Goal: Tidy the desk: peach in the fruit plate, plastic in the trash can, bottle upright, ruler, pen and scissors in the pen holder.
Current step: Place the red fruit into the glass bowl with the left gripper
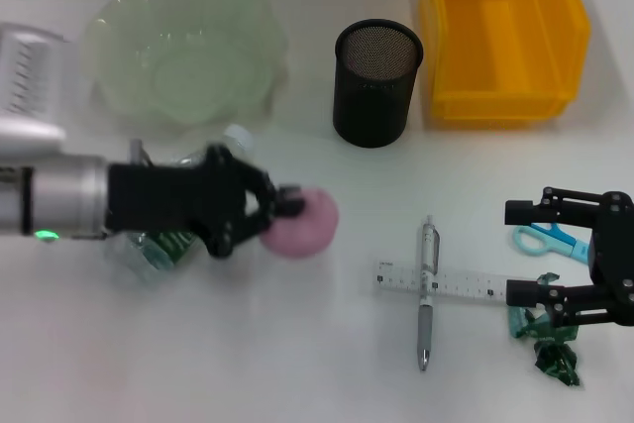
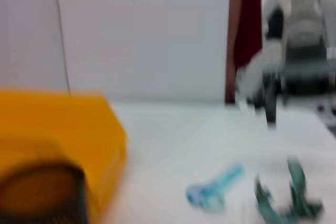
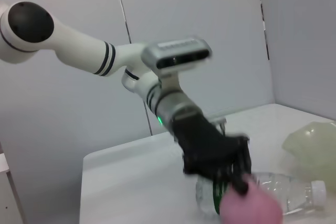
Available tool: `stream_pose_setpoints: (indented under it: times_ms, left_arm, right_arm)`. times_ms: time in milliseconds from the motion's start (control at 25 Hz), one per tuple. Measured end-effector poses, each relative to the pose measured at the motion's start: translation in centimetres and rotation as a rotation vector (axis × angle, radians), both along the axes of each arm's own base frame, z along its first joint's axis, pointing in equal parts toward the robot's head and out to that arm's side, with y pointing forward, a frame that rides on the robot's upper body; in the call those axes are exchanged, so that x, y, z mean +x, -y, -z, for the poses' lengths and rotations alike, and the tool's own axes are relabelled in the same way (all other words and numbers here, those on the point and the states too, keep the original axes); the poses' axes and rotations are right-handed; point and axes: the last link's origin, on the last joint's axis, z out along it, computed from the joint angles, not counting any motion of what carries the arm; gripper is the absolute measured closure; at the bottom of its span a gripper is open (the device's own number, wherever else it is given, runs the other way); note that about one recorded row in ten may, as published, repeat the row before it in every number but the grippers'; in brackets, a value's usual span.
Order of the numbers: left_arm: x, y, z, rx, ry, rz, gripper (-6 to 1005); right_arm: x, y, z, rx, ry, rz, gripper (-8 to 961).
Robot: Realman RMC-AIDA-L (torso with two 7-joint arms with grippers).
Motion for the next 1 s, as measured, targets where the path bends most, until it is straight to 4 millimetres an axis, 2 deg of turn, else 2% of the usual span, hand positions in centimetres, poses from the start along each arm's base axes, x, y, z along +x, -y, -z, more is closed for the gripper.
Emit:
stream_pose_setpoints:
  times_ms: [80,120,160,240,280,440,480,520,560,600,680,720,800,920,1000]
  left_arm:
    - [0.7,-0.3,-2.0,0.067,0.079,0.027,956]
    - [0.7,-0.3,-2.0,0.067,0.079,0.027,957]
    - [1.1,-0.8,-3.2,0.127,0.120,0.034,957]
    - [1.4,-2.2,-4.5,0.246,0.158,0.010,957]
    - [1.4,-2.2,-4.5,0.246,0.158,0.010,957]
    - [0.6,-6.5,-5.4,0.519,0.204,-0.196,958]
    - [0.6,-6.5,-5.4,0.519,0.204,-0.196,958]
    - [0.3,-7.3,-5.6,0.567,0.217,-0.254,958]
    - [-0.4,-9.0,-5.4,0.649,0.207,-0.360,958]
    - [-0.6,-9.3,-5.2,0.663,0.194,-0.379,958]
    - [-0.6,-9.5,-5.0,0.667,0.179,-0.382,957]
    - [-0.5,-9.6,-3.9,0.657,0.125,-0.363,957]
    - [-0.6,-9.6,-3.4,0.655,0.104,-0.362,955]
    - [-1.1,-9.7,-2.6,0.658,0.086,-0.409,953]
    - [-1.2,-9.8,-2.6,0.661,0.092,-0.422,858]
  right_arm:
    - [0.1,0.1,0.0,0.001,-0.001,0.003,119]
    - [0.1,0.1,0.0,0.001,-0.002,0.004,118]
    - [0.1,0.1,0.0,0.002,-0.006,0.006,118]
    - [0.1,0.3,0.1,0.011,-0.026,0.014,118]
    - [0.1,0.3,0.1,0.016,-0.041,0.019,118]
    - [0.4,1.0,0.0,0.063,-0.103,0.022,118]
    - [0.5,1.2,0.1,0.076,-0.112,0.021,119]
    - [0.6,1.4,0.1,0.081,-0.118,0.023,119]
    - [0.7,1.5,0.1,0.085,-0.123,0.027,119]
    - [0.8,1.6,0.1,0.085,-0.125,0.030,119]
    - [1.0,1.8,0.2,0.086,-0.128,0.042,119]
    - [1.0,1.8,0.2,0.087,-0.128,0.047,119]
    - [1.1,1.9,0.3,0.089,-0.132,0.057,119]
    - [1.3,2.0,0.2,0.097,-0.140,0.068,118]
    - [1.3,1.9,0.1,0.104,-0.143,0.073,118]
